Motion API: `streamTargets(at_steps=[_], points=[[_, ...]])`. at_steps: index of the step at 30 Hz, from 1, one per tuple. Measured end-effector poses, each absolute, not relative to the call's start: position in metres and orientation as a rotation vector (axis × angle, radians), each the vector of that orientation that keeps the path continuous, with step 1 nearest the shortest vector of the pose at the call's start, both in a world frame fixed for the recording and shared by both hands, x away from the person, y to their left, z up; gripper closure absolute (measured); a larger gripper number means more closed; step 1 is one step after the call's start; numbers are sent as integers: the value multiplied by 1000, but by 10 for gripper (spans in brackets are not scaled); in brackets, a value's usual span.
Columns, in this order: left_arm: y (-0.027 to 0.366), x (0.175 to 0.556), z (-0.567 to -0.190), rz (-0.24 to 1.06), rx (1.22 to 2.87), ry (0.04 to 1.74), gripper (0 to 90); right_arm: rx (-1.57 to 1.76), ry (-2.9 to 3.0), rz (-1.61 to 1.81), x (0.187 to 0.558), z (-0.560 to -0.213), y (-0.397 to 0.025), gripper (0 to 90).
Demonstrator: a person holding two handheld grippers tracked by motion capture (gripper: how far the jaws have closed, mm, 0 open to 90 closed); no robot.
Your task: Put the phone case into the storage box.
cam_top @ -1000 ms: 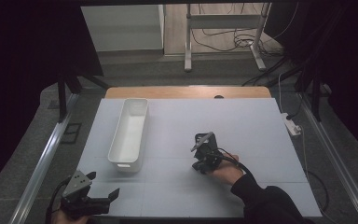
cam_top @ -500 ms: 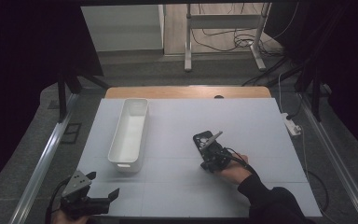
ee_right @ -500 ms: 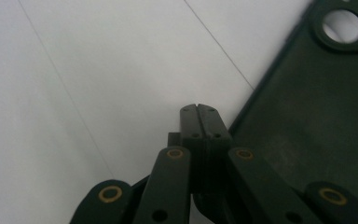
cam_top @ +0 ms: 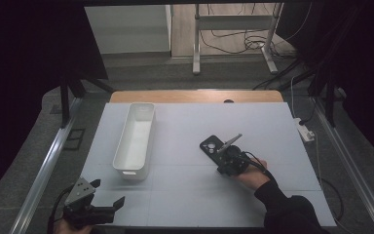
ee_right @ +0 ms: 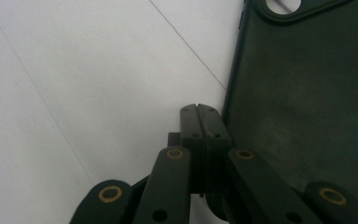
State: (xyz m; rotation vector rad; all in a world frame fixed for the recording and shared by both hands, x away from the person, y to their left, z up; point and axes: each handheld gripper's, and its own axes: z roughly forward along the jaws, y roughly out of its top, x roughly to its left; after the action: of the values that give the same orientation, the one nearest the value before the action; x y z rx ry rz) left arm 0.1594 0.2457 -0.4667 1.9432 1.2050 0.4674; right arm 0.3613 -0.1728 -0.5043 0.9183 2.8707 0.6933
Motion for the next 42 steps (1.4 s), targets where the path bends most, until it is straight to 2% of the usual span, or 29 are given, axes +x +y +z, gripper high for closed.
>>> streamTargets(at_steps=[11,21,30,32,42], points=[[246,160,-467,465,1942,1205,12,921,2852,711,359,-500,-173,879],[245,160,-467,465,1944,1205,14,949,2802,783,358,-486,-175,805],[245,160,-467,466,1944,1205,14,935,2779,789,363,-479,-172,621],[245,160,-467,465,1944,1205,14,957,2777,776,365,-476,-171,553],[245,160,-467,464,1942,1205,14,998,2780,737,375,-475,-172,364]])
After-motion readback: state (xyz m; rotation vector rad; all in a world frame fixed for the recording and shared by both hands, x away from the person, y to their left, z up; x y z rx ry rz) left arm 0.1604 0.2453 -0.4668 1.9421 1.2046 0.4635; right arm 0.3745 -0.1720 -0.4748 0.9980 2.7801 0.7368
